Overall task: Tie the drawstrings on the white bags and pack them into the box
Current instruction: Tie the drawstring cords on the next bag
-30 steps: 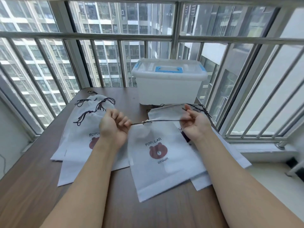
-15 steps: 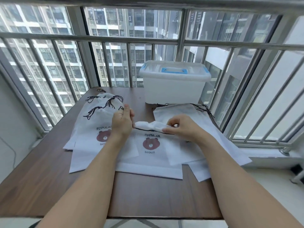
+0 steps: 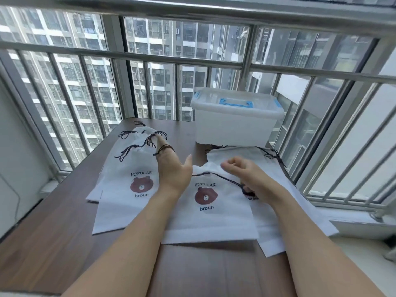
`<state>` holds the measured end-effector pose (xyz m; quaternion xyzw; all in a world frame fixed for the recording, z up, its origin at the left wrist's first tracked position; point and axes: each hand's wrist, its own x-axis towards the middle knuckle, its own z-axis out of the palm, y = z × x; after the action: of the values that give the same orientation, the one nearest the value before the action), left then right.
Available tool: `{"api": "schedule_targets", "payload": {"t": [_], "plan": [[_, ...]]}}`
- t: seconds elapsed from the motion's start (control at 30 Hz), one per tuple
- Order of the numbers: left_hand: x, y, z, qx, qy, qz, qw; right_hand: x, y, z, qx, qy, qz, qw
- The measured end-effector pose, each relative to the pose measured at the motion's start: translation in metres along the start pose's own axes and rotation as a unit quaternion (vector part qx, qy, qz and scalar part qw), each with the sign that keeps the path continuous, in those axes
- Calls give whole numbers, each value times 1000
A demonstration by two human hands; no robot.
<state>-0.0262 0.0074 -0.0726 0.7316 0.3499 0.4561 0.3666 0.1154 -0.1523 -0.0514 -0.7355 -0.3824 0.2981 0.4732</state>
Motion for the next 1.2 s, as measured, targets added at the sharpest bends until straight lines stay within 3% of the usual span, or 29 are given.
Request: {"api": "schedule_targets", "payload": {"t": [0.13, 0.23, 0.43, 0.53, 0.6, 0.77, 0.83, 0.87, 0.93, 1.03, 1.1, 1.2], "plan": [[-4, 2, 4, 15, -42, 4, 999, 9, 9, 5, -212, 34, -105, 971], [-1, 3, 2, 9, -19, 7, 1000, 18, 12, 7, -210, 87, -128, 965], [4, 0, -2, -17, 53, -22, 998, 15, 7, 1, -162, 86, -31, 983], [4, 2, -7, -49, 86, -24, 995, 13, 2, 0, -146, 82, -18, 986], [5, -1, -13, -7, 111, -16, 994, 10, -1, -1, -149, 79, -24, 985], [1, 8, -19, 42, 193, 64, 978, 11, 0, -3, -169, 97, -19, 981], [-2, 12, -20, 25, 201, 156, 967, 9, 0, -4, -169, 109, -1, 980], [-3, 12, -18, 22, 179, 215, 960, 8, -1, -3, -166, 104, 2, 981], [-7, 16, -16, 45, 46, 276, 959, 6, -3, -2, -155, 72, 6, 985], [-13, 14, -6, 95, -191, 257, 943, 4, -6, 3, -137, 42, -5, 990], [-17, 13, -1, 97, -239, 256, 932, 4, -4, 2, -127, 41, -11, 991], [-15, 12, -2, 86, -243, 229, 939, 2, -4, 1, -110, 20, -33, 993]]}}
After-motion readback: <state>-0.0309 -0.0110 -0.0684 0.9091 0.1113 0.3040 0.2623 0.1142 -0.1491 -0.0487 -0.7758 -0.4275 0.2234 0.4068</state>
